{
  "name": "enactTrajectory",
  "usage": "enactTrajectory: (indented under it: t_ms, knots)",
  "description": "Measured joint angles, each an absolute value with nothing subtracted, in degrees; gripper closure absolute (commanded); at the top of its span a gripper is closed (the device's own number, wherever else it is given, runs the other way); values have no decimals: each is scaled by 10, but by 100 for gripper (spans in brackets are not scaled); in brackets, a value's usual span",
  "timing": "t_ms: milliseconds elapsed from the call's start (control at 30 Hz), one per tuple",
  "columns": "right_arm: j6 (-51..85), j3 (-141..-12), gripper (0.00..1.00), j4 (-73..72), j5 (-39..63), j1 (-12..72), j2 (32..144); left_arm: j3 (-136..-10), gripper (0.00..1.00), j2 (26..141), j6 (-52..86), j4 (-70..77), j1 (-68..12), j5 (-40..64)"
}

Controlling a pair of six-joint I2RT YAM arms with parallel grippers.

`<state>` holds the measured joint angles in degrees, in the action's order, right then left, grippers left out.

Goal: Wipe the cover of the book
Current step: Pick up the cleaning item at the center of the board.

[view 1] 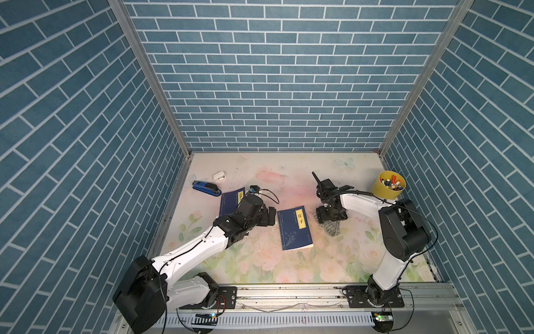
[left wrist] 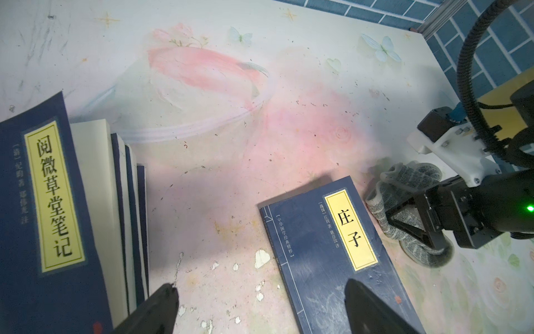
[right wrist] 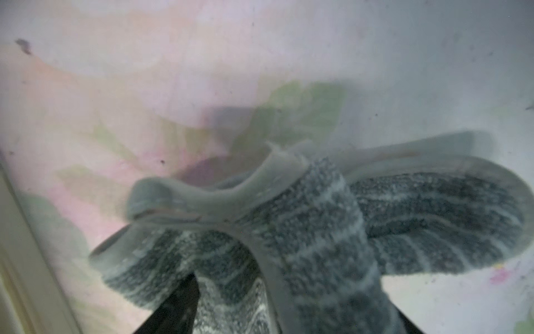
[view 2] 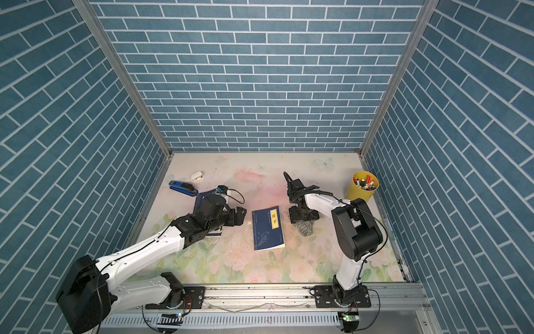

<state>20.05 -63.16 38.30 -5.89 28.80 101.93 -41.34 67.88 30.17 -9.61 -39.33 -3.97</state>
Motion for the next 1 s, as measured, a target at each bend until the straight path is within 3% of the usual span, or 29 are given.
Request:
enactTrajectory:
  t_ms: [467,733,1000]
  knots:
    - [196,-628,88,367,-7,262,1021,-413,5,677,302,-96,-385,-40]
    - [197,-629,93,368,33,265,981,-411,5,669,301,-96,-374,-38]
    - [196,-753,93,380,73,318,945,-405,5,648,294,-98,-359,-35]
